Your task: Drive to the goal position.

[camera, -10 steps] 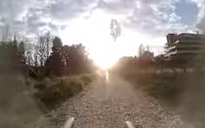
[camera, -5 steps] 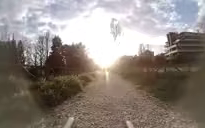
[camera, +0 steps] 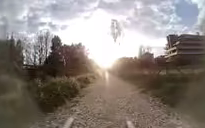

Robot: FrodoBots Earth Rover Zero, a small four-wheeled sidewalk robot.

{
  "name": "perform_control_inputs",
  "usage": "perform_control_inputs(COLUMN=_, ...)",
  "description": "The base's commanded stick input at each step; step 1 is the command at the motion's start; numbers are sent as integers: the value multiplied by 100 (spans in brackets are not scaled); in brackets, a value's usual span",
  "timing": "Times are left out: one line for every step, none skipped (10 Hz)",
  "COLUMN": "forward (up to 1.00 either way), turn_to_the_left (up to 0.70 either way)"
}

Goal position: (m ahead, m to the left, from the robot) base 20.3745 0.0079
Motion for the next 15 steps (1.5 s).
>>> perform_control_inputs(forward=50, turn_to_the_left=0)
perform_control_inputs(forward=50, turn_to_the_left=0)
perform_control_inputs(forward=50, turn_to_the_left=0)
perform_control_inputs(forward=50, turn_to_the_left=0)
perform_control_inputs(forward=50, turn_to_the_left=0)
perform_control_inputs(forward=50, turn_to_the_left=0)
perform_control_inputs(forward=50, turn_to_the_left=0)
perform_control_inputs(forward=50, turn_to_the_left=0)
perform_control_inputs(forward=50, turn_to_the_left=0)
perform_control_inputs(forward=50, turn_to_the_left=0)
perform_control_inputs(forward=50, turn_to_the_left=0)
perform_control_inputs(forward=50, turn_to_the_left=0)
perform_control_inputs(forward=50, turn_to_the_left=0)
perform_control_inputs(forward=50, turn_to_the_left=0)
perform_control_inputs(forward=50, turn_to_the_left=0)
